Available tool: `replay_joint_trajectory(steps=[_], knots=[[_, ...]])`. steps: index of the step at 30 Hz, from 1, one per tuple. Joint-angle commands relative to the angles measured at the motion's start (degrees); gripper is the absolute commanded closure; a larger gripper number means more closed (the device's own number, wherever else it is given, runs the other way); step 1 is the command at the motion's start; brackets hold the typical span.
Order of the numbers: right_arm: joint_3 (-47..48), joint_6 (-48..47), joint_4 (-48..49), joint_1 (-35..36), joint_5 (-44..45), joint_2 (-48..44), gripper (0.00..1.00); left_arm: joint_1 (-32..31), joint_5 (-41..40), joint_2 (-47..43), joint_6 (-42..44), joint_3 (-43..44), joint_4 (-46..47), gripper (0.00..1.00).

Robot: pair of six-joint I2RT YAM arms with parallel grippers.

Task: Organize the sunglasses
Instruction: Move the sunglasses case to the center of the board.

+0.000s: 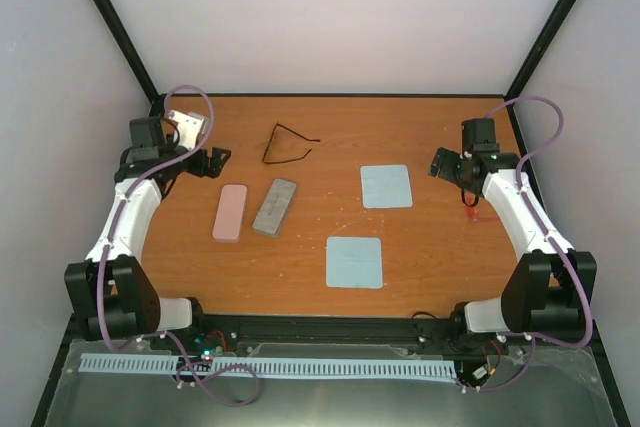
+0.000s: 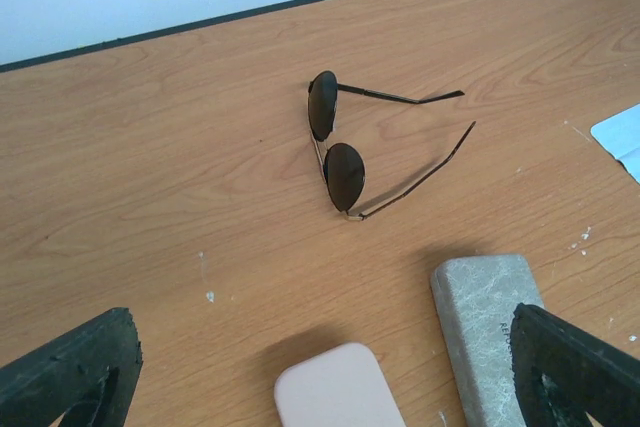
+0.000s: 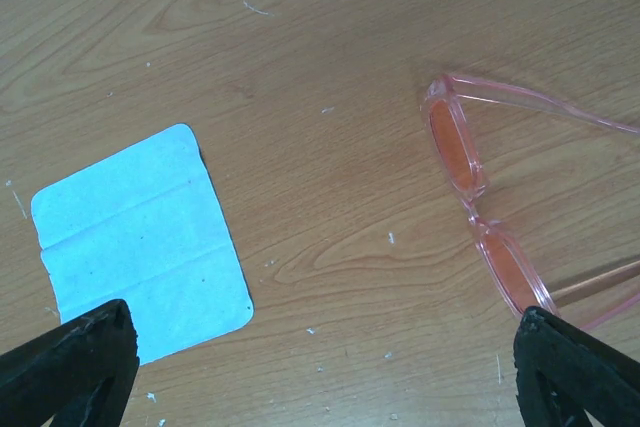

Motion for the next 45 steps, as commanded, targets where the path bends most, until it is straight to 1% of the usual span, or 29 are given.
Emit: replay_joint_trajectory(steps=[1,3,7,9,12,16,18,21,22,23,25,26,27,28,31,36,38,45], knots=[[-0.5,-0.3,-0.6,-0.3,-0.7,0.4,0.0,0.2,1.6,-0.2,0.1,3.2,-1.5,0.0],[0.2,0.0,-1.3,-0.4,-1.6,0.3,0.0,0.2,0.9,-0.1,0.5,3.0,-1.3,0.0],[1.7,2.4,-0.2,0.9,-7.5,-0.6,0.0,0.2,-0.3,0.3,0.8,3.0,-1.5,0.0],[3.8,3.3,-1.8,3.4,-6.8,0.5,0.01,0.2,-0.4,0.5,0.6,3.2,-1.6,0.01],[9.2,5.8,-7.3,8.5,-6.6,5.3,0.05,0.4,-0.8,0.8,0.1,3.4,-1.2,0.0],[21.1,10.7,-17.5,19.3,-8.3,15.6,0.05,2.0,-3.5,2.6,0.5,4.2,-1.2,0.01],[27.6,14.5,-22.4,23.7,-12.3,21.4,0.05,4.1,-5.0,3.7,1.1,4.7,-1.3,0.0],[36.1,17.6,-25.1,29.5,-17.2,28.3,0.04,6.7,-5.7,4.7,3.7,5.2,-1.5,0.01],[41.3,17.6,-26.7,32.1,-17.1,31.2,0.04,7.0,-5.6,4.7,4.6,5.1,-1.6,0.01],[45.3,17.1,-29.0,33.9,-16.7,34.3,0.04,7.1,-4.9,4.5,5.7,4.9,-1.9,0.01],[53.1,15.9,-33.0,36.8,-15.0,41.1,0.03,7.0,0.0,3.8,10.1,4.7,-4.6,0.06],[55.6,15.6,-33.9,37.8,-15.0,43.4,0.04,6.9,3.5,3.3,12.6,4.8,-6.7,0.09],[57.5,15.6,-34.0,38.6,-15.5,44.9,0.04,6.7,5.3,2.7,14.3,4.6,-8.3,0.11],[59.0,15.7,-34.1,39.3,-15.9,46.3,0.04,6.2,5.5,2.1,14.9,4.1,-9.1,0.11],[64.9,16.9,-35.6,41.6,-16.2,50.1,0.04,5.8,2.9,0.3,15.1,1.5,-9.7,0.11],[69.6,18.0,-35.7,45.4,-16.8,55.1,0.03,5.9,-9.4,-3.1,15.3,-5.9,-3.9,0.11],[71.4,17.8,-35.6,45.9,-16.3,56.7,0.03,6.1,-12.9,-4.3,16.2,-8.4,-1.8,0.11],[73.3,20.2,-31.2,46.6,-18.6,61.6,0.03,7.2,-16.0,-8.0,17.0,-13.3,1.4,0.1]])
